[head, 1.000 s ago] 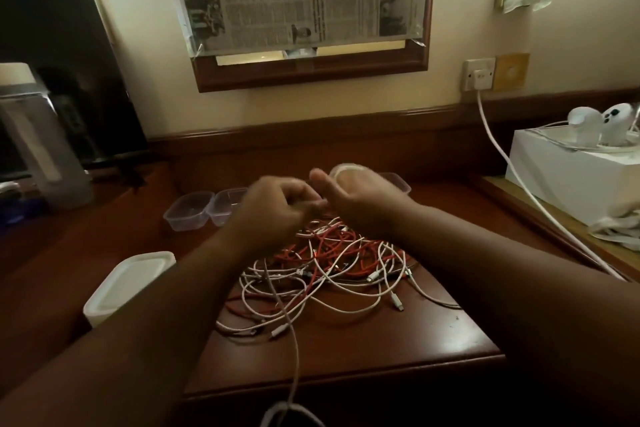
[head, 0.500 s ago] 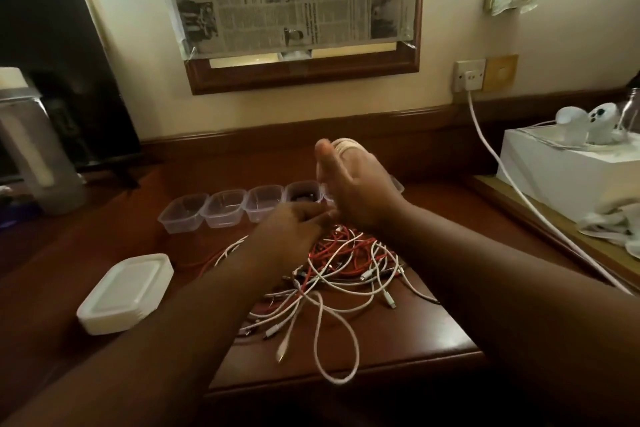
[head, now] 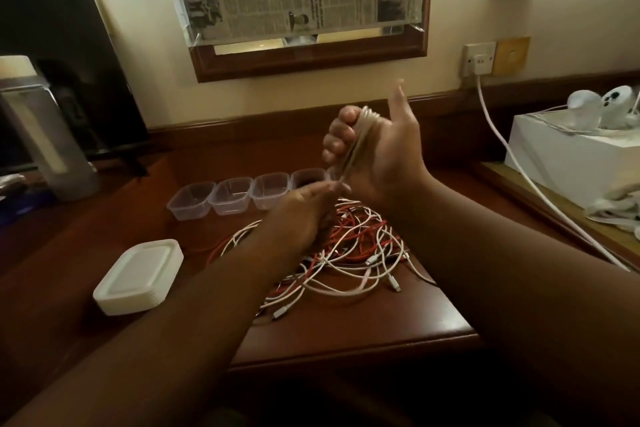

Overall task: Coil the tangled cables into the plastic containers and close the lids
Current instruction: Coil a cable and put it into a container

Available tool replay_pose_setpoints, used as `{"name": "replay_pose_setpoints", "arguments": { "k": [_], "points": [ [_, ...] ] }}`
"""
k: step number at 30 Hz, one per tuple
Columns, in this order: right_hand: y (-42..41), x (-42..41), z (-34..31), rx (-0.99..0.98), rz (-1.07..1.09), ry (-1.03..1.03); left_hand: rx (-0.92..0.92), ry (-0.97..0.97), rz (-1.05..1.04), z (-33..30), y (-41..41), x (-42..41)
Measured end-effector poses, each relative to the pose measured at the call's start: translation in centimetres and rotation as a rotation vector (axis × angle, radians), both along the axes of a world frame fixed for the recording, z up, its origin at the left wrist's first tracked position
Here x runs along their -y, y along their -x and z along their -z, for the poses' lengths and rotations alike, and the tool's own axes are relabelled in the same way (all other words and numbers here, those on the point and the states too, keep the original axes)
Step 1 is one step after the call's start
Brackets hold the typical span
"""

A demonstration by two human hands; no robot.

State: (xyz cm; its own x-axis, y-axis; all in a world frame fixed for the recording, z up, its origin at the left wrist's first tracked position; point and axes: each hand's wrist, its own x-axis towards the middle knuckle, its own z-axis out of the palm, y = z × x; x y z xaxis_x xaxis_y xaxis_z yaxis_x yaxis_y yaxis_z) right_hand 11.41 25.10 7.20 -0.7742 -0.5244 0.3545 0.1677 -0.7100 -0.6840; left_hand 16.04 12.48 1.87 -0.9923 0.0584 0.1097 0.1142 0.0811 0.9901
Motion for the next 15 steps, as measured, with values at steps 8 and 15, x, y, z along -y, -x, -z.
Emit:
{"name": "replay_pose_setpoints", "arguments": {
  "k": [8,15],
  "points": [
    [0.8,0.6,3.3,-1.212,0.673,-1.536,-0.12,0.845,-0.032,-1.4,0.5,2.5],
    [1.0,-0.6,2.1,-0.388,0.005,-1.312,-0.396,0.822,-0.047,-1.1,0.5,4.2]
  ]
}}
